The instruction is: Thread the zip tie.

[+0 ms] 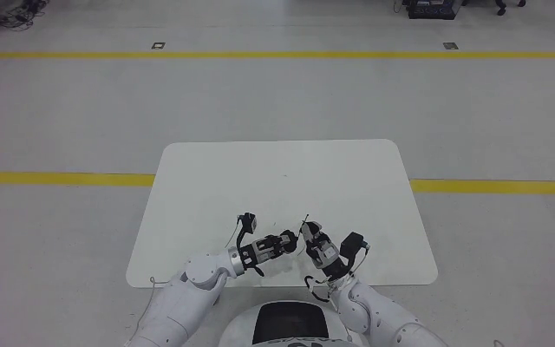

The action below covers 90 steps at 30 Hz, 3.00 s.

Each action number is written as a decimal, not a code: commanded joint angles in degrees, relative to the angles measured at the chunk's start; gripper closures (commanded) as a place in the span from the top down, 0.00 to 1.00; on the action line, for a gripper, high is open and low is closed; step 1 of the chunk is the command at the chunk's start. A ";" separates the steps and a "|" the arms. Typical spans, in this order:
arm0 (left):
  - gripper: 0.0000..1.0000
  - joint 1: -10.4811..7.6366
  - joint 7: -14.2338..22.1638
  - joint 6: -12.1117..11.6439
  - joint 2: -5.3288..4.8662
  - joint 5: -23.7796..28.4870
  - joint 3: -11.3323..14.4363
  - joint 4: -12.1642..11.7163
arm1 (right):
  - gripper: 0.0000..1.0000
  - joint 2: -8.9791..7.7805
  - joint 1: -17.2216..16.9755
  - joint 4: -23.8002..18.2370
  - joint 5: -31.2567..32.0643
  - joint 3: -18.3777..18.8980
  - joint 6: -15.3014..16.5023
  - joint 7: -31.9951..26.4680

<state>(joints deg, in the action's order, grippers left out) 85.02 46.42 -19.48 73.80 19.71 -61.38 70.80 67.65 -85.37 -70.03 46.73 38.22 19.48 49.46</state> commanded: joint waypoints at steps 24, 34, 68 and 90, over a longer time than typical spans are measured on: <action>0.00 0.00 0.00 0.00 0.00 0.00 0.00 0.00 | 0.00 -1.43 3.00 0.36 -5.85 -5.83 0.00 1.77; 0.00 0.00 0.00 0.00 0.00 0.00 0.00 0.00 | 0.00 -2.20 3.92 1.33 -10.64 -7.41 0.00 2.36; 0.00 0.00 0.00 0.00 0.00 0.00 0.00 0.00 | 0.00 -4.95 9.71 -1.02 -18.63 -18.65 0.00 2.47; 0.00 0.00 0.00 0.00 0.00 0.00 0.00 0.00 | 0.00 -6.76 11.26 -1.24 -18.85 -22.00 0.00 7.25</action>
<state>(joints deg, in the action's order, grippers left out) 85.02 46.42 -19.48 73.80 19.71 -61.38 70.80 60.96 -74.12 -71.34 28.04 16.18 19.48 56.54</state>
